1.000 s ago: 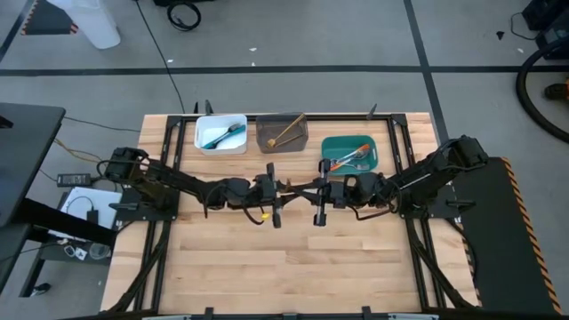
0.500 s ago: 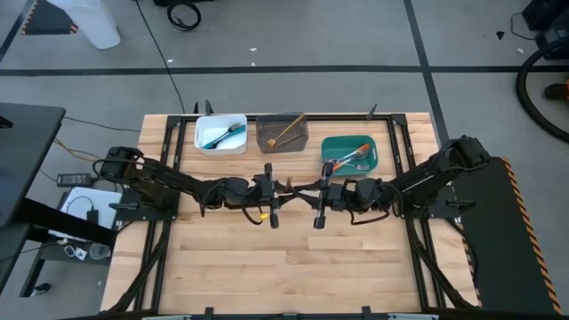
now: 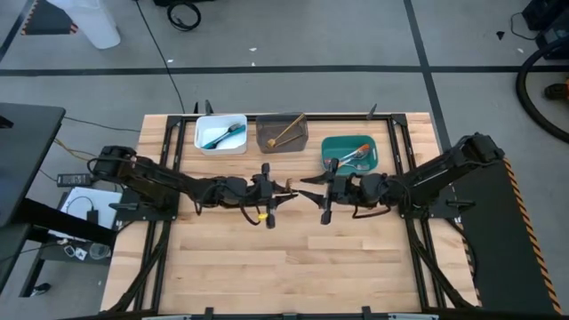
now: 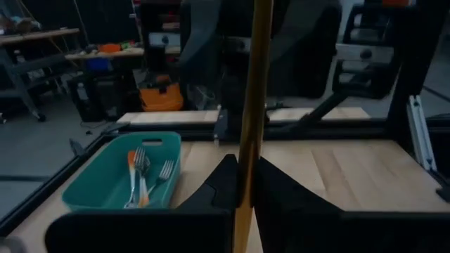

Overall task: Sort silverware by color (type)
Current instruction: Put the gold fork into the black bin

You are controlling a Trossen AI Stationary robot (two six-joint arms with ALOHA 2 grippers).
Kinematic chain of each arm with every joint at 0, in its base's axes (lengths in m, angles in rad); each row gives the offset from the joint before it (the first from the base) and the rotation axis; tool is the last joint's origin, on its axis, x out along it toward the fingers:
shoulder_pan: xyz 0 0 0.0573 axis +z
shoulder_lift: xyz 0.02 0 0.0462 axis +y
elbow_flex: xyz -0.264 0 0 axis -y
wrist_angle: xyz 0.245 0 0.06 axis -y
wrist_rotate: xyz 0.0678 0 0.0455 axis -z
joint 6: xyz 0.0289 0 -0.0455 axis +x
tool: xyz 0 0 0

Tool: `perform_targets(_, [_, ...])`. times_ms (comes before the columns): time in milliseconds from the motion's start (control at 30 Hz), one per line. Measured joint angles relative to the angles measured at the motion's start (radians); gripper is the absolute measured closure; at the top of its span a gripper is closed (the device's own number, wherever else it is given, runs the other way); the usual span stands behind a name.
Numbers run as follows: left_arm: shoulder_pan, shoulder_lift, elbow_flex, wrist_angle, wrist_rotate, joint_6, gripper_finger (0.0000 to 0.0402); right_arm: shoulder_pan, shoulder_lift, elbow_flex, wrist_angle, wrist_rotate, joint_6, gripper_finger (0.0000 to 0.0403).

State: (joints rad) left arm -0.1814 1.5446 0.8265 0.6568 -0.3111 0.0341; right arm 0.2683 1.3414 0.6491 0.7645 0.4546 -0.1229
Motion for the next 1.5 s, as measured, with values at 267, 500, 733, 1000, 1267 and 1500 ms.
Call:
perform_targets(267, [0.005,-0.118,0.000,-0.221,-0.011,-0.022,0.0370,0.024,-0.089,0.000,-0.095,0.001,0.007,0.0245])
perform_targets(500, [0.005,-0.255,0.000,-0.419,-0.096,0.005,0.0370,0.026,-0.105,0.000,-0.235,0.001,0.086,0.0245])
perform_targets(733, [0.015,-0.373,0.000,-0.612,-0.183,0.025,0.0370,0.027,-0.100,0.000,-0.292,0.001,0.141,0.0245])
perform_targets(1000, [0.084,-0.450,0.000,-0.787,-0.190,0.005,0.0370,0.027,-0.100,0.000,-0.356,0.018,0.171,0.0245])
perform_targets(1267, [0.250,-0.446,0.000,-0.873,-0.106,0.036,0.0366,0.032,-0.056,0.000,-0.377,0.018,0.187,0.0245])
perform_targets(1500, [0.358,-0.446,0.000,-0.867,-0.024,0.098,0.0366,0.032,0.010,0.000,-0.379,0.017,0.205,0.0245])
